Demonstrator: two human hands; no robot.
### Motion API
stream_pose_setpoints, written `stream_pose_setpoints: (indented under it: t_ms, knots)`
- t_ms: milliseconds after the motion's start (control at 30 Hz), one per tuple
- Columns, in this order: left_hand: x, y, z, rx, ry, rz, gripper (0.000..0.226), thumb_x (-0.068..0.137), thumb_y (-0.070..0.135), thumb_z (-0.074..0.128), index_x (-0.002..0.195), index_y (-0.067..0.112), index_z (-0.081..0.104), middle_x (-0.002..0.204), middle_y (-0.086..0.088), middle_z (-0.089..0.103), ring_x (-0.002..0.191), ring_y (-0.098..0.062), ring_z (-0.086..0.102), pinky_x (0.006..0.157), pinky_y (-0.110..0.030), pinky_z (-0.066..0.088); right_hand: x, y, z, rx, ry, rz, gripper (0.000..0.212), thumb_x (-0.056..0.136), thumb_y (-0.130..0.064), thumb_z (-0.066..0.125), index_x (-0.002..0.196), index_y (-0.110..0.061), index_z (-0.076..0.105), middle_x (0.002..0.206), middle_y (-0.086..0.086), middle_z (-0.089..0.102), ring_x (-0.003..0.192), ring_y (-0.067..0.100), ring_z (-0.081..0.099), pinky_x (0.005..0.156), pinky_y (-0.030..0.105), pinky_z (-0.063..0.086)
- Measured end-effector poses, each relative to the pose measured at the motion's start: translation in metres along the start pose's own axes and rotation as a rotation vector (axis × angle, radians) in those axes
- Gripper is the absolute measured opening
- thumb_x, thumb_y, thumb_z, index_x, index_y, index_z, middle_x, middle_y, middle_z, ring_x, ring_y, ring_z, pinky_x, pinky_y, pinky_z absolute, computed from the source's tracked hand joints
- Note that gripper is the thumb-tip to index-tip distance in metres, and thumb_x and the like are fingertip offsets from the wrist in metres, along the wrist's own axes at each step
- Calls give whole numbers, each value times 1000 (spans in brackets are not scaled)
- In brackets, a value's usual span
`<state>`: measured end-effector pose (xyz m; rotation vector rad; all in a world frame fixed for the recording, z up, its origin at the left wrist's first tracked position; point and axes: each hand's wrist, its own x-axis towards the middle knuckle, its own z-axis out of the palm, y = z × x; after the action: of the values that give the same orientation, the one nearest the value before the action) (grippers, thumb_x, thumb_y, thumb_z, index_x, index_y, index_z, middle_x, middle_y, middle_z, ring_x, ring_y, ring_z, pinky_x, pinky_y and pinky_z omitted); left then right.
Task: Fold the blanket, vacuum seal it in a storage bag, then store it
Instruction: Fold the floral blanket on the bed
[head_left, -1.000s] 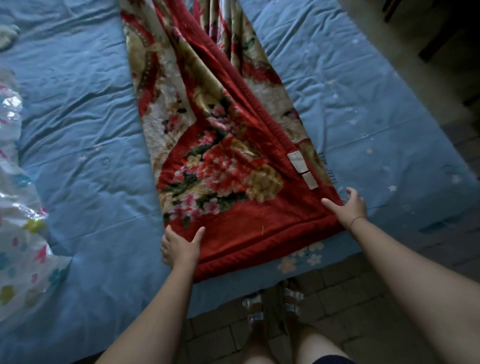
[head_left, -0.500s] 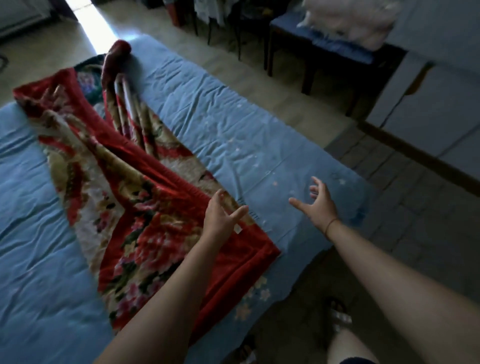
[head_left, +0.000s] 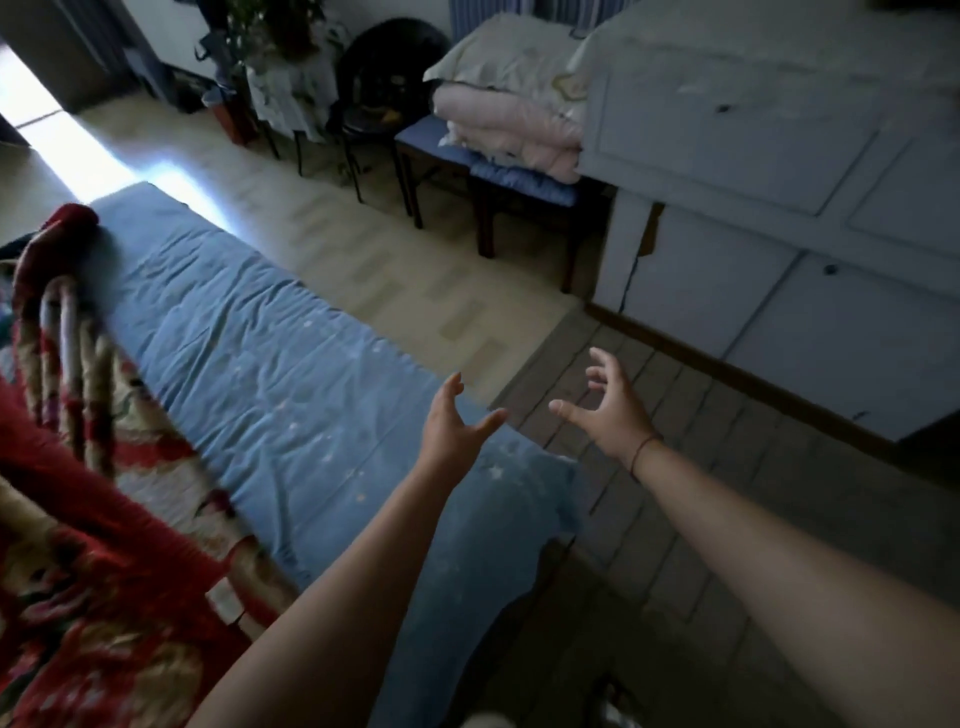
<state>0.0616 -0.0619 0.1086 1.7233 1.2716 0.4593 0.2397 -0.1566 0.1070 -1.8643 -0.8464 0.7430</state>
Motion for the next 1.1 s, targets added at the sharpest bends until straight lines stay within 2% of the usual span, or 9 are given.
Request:
stream_pose_setpoints:
  t_ms: [133, 400, 500, 600, 700, 800, 967, 1100]
  knots:
    - [44, 45, 43, -25, -24, 9, 86, 81, 38, 76, 150, 20, 28, 148, -1, 41, 136, -16, 38, 100, -24, 31, 54, 0, -49, -35, -23, -20, 89, 77, -31, 77, 147, -23, 24, 142, 4, 39, 125, 9, 37, 94, 27, 36]
    - [195, 99, 79, 2, 38, 36, 85, 81, 41, 74, 150, 21, 28, 149, 1, 40, 137, -16, 37, 107, -32, 34, 207, -10, -82, -29, -60, -51, 89, 78, -32, 76, 147, -23, 22, 142, 5, 39, 130, 16, 38, 96, 26, 35]
    - [267, 112, 78, -27, 86, 27, 86, 81, 41, 75, 150, 22, 28, 148, 1, 41, 136, -15, 37, 103, -28, 32, 286, -28, -79, -36, -105, -85, 88, 78, -33, 76, 147, -24, 22, 141, 5, 39, 126, 12, 38, 93, 25, 34]
    - [334, 130, 68, -60, 131, 3, 86, 80, 39, 75, 150, 22, 28, 149, 1, 41, 136, -15, 37, 103, -29, 33, 365, -54, -74, -40, -158, -93, 89, 78, -33, 76, 147, -24, 22, 141, 4, 39, 124, 9, 36, 94, 25, 35]
    - [390, 149, 51, -84, 197, -41, 85, 81, 36, 75, 150, 21, 28, 149, -1, 41, 136, -16, 37, 106, -33, 36, 433, -84, -65, -46, -222, -99, 87, 79, -33, 75, 147, -24, 22, 139, 3, 39, 128, 14, 38, 97, 29, 38]
    - [441, 164, 30, -89, 261, -54, 85, 81, 36, 76, 150, 20, 29, 148, -2, 42, 135, -17, 39, 108, -37, 38, 494, -112, -51, -43, -252, -129, 79, 81, -30, 74, 144, -22, 28, 130, -1, 42, 121, 12, 43, 98, 32, 42]
    - [523, 173, -5, -152, 390, -80, 81, 80, 29, 77, 147, 16, 34, 147, -7, 41, 131, -18, 42, 106, -36, 42, 596, -146, -19, -2, -355, -173, 65, 84, -20, 71, 139, -15, 37, 121, 5, 50, 103, 13, 55, 76, 15, 44]
    - [595, 172, -36, -162, 473, -131, 78, 81, 29, 78, 145, 14, 37, 145, -8, 45, 127, -18, 46, 103, -40, 46, 685, -170, 14, 10, -443, -226, 63, 83, -20, 72, 137, -16, 39, 118, 7, 53, 105, 19, 58, 83, 24, 46]
